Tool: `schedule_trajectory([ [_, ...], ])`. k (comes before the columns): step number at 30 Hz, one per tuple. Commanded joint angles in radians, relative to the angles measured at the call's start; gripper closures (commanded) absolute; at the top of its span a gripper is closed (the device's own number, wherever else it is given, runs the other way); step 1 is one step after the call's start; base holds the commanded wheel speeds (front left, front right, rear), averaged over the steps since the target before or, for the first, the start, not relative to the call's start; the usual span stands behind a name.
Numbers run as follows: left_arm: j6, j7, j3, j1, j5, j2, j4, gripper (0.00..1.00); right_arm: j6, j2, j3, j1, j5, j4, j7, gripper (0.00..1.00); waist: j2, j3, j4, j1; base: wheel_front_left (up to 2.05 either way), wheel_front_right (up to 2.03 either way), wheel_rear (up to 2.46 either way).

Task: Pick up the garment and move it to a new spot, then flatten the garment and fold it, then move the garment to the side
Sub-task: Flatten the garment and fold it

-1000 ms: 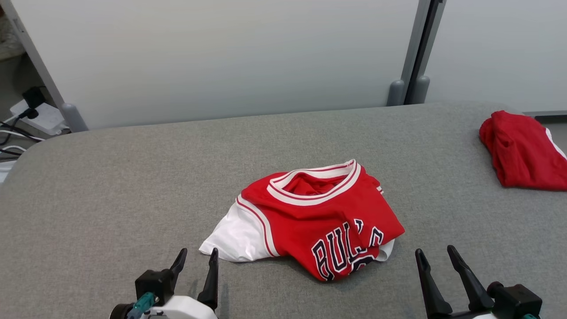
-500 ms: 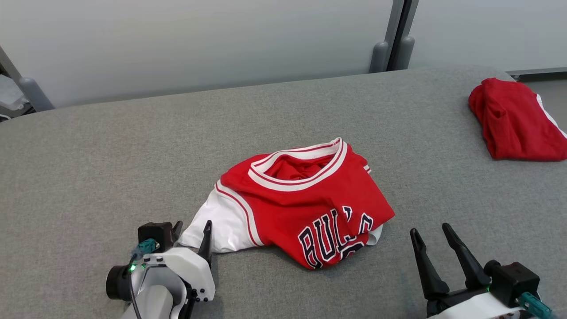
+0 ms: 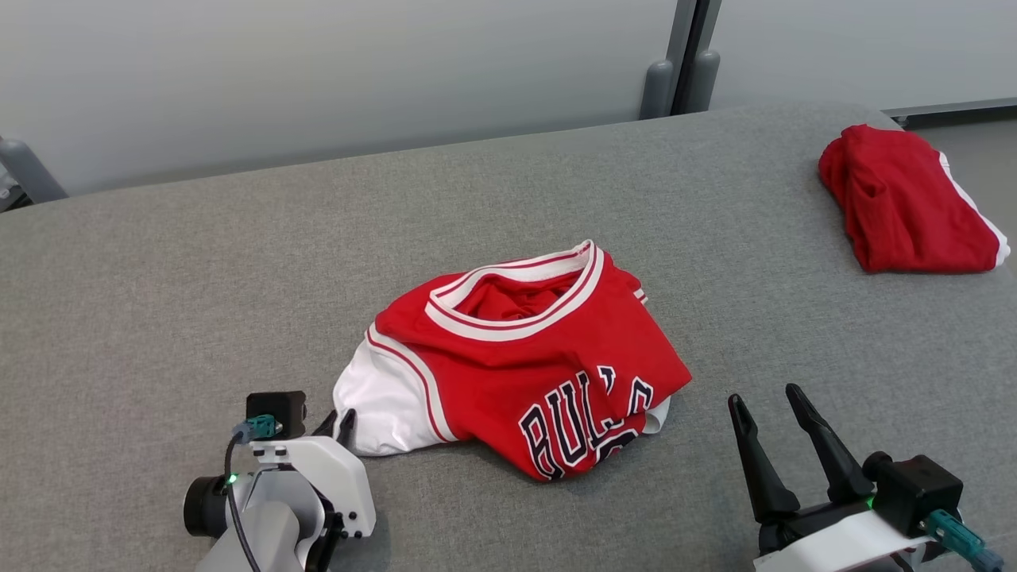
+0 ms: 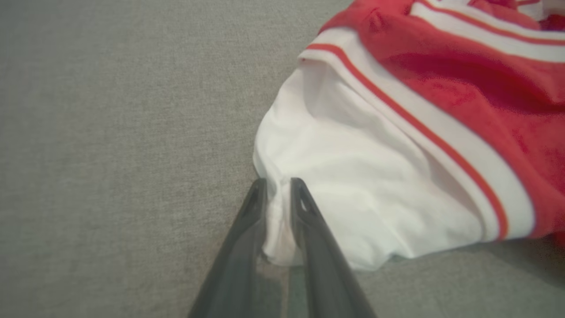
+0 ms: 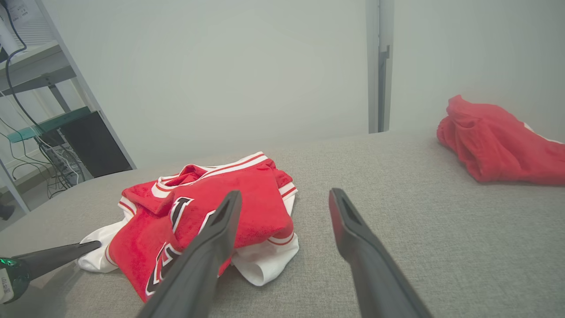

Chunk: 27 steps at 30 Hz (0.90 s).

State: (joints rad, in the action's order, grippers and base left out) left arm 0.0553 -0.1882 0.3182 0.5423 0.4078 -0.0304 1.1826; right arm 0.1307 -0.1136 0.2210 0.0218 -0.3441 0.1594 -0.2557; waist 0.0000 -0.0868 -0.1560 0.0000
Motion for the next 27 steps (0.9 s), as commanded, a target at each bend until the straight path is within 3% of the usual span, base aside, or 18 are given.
schedule_trajectory([
  [1,0.018,-0.015,-0.029,0.035,0.029,-0.021,-0.016,1.00,0.000,-0.010,0.016,0.026,-0.008,-0.021,-0.006,0.00,0.0000,0.008,-0.001,0.0000,0.00,0.00,0.00],
  [5,0.068,0.028,-0.015,0.022,0.203,-0.020,-0.098,1.00,0.000,-0.008,0.019,0.016,-0.015,-0.019,-0.006,0.00,0.0000,0.036,-0.004,0.0000,0.00,0.00,0.00],
  [11,0.075,0.258,0.133,-0.013,0.822,-0.020,-0.571,1.00,0.000,-0.005,0.018,-0.003,-0.024,-0.013,-0.006,0.00,0.0000,0.078,-0.006,0.0000,0.00,0.00,0.00],
  [16,0.066,0.261,0.205,0.067,1.161,-0.020,-0.829,1.00,0.000,0.003,0.018,-0.012,-0.022,-0.009,-0.006,0.00,0.0000,0.099,-0.022,0.0000,0.00,0.00,0.00],
  [22,0.003,0.126,0.280,0.238,1.358,-0.020,-0.954,1.00,0.000,0.010,0.049,-0.003,-0.039,-0.003,-0.006,0.00,0.0000,0.103,-0.059,0.0000,0.00,0.00,0.00],
  [27,-0.038,0.038,0.325,0.390,1.392,-0.020,-0.912,1.00,0.000,0.006,0.156,0.036,-0.114,0.046,-0.006,0.00,0.0000,0.098,-0.075,0.0000,0.00,0.00,0.00],
])
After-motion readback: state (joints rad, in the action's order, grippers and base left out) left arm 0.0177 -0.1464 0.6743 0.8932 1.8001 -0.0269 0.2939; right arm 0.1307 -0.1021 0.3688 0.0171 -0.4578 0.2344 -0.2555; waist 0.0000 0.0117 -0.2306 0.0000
